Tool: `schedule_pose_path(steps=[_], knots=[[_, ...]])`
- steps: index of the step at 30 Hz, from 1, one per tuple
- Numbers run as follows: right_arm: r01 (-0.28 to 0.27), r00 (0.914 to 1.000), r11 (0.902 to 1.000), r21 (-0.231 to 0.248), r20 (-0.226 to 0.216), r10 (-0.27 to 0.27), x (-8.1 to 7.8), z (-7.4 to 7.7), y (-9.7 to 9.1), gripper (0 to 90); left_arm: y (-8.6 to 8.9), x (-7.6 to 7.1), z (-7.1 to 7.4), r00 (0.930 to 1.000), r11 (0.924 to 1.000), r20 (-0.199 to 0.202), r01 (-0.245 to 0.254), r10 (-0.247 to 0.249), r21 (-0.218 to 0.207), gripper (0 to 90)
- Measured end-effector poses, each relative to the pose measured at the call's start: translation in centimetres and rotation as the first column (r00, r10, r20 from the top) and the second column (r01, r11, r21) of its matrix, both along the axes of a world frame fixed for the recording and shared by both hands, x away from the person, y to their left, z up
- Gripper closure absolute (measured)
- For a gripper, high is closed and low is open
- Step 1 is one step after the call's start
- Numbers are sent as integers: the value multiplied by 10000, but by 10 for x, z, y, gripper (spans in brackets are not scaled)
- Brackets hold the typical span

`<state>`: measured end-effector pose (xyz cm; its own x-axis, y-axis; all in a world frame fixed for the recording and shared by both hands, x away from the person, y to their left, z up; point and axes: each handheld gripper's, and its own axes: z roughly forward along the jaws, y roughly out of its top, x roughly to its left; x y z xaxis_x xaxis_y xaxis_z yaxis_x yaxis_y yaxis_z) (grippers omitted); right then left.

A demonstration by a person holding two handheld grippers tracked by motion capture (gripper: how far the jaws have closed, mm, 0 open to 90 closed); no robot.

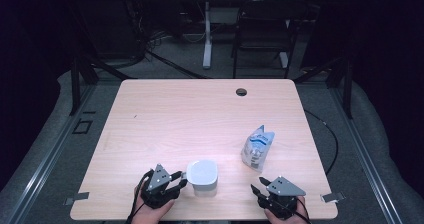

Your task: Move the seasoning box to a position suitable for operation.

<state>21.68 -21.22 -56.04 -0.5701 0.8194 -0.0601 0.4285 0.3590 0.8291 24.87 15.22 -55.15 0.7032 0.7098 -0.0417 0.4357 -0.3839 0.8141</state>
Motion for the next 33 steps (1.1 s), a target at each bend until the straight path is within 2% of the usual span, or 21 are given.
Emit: schedule_pose_path(steps=[4,7,16,21,22,26,31,33], knots=[[-155,9999,9999,49,-34,155,1,1,3,621,4,-3,2,10000,10000,18,-75,75,37,611],[-248,9997,9997,34,-60,248,2,1,6,622,7,-5,4,9999,9999,26,-118,118,-94,578],[-539,9985,9985,27,-40,539,7,2,14,637,21,-12,16,9999,9973,-58,-130,126,-722,523],[-599,9982,9982,-22,-21,599,8,1,17,636,29,-11,24,9974,9925,-42,-714,714,-996,495],[-609,9981,9981,-46,-24,609,8,1,17,636,31,-9,25,9980,9922,-136,-629,618,-1075,500],[-651,9979,9979,-51,-5,651,8,1,19,631,35,-6,28,9962,9906,-130,-870,861,-1055,518],[-546,9985,9985,-58,69,546,8,1,19,612,36,-5,33,9965,9882,-232,-827,803,-1290,615],[-542,9985,9985,-43,44,543,7,2,18,612,34,-5,36,9972,9894,-221,-738,716,-1250,651]])
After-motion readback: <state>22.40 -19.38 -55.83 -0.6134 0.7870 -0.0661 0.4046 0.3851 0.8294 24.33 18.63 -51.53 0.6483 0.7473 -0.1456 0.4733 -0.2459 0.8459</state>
